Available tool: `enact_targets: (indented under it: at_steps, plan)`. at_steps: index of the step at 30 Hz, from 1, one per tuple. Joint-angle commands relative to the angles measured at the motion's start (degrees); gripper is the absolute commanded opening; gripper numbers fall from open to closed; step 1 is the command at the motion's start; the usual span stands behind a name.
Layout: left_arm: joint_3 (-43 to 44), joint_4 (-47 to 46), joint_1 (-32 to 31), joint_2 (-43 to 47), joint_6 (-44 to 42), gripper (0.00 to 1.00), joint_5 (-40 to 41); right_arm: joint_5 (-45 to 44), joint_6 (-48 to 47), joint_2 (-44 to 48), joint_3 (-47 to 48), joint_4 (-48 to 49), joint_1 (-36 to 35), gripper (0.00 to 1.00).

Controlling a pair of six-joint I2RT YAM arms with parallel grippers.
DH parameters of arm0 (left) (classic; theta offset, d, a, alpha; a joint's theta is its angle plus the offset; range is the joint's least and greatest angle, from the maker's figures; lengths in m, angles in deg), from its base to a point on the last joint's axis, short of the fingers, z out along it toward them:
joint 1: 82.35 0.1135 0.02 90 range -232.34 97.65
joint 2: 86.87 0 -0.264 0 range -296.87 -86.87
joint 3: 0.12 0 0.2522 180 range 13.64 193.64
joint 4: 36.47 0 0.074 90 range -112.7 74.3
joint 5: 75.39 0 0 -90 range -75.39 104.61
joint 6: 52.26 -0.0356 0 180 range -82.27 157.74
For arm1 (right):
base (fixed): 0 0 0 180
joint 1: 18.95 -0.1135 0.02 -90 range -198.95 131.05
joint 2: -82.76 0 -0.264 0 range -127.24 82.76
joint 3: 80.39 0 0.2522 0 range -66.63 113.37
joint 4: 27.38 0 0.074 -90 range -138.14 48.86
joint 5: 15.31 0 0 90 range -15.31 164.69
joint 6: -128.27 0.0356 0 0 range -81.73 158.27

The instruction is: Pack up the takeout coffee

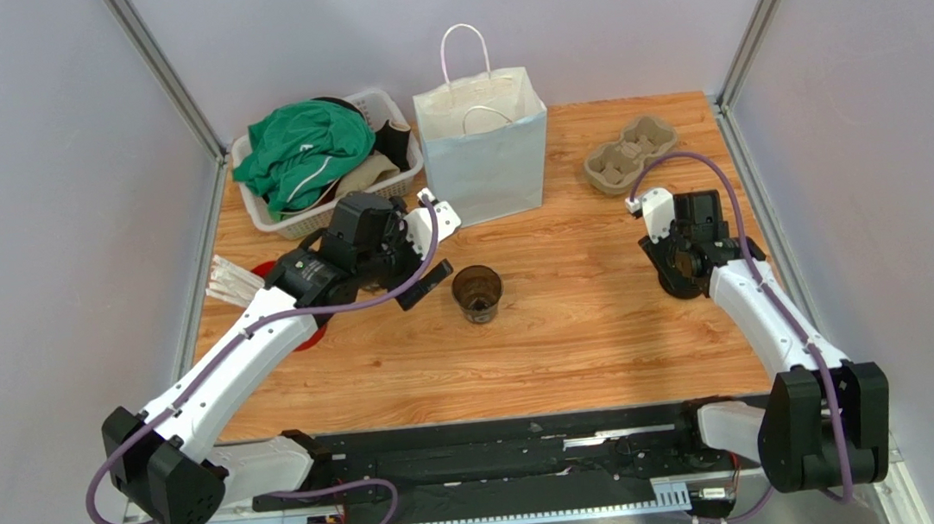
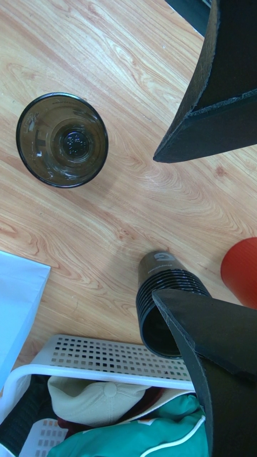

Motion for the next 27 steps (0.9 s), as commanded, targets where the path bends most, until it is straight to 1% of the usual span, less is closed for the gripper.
enact_targets:
  at_steps: [1,3,5,9,12,13,15,27]
  plan:
    - [-0.34,-2.15,0.23,-0.05,1.12,0.96,0.12,-0.25,0.22,-0.21,-0.34,2.86,0.31,0.35]
    - [-0.61,-2.32,0.23,-0.05,1.20,0.96,0.21,-0.25,0.31,-0.13,-0.34,2.86,0.23,0.32]
    - [-0.69,-2.41,0.23,-0.23,1.20,0.96,0.12,-0.25,0.49,0.05,-0.34,2.86,0.23,0.25]
    - [-0.78,-2.67,0.32,-0.32,1.29,0.96,0.47,-0.25,0.49,0.23,-0.52,2.86,0.23,0.23]
    - [-0.87,-2.76,0.23,-0.23,1.29,0.96,0.39,-0.25,0.58,0.23,-0.52,2.78,0.23,0.20]
    - [-0.96,-2.76,0.23,-0.23,1.29,0.96,0.39,-0.16,0.58,0.23,-0.43,2.77,0.23,0.17]
    - [-1.13,-2.94,0.23,-0.31,1.29,0.96,0.38,-0.16,0.66,0.49,-0.43,2.86,0.14,0.14]
    - [-1.05,-3.20,0.23,-1.11,1.29,0.95,0.91,0.81,2.07,6.55,2.20,0.32,0.23,0.13]
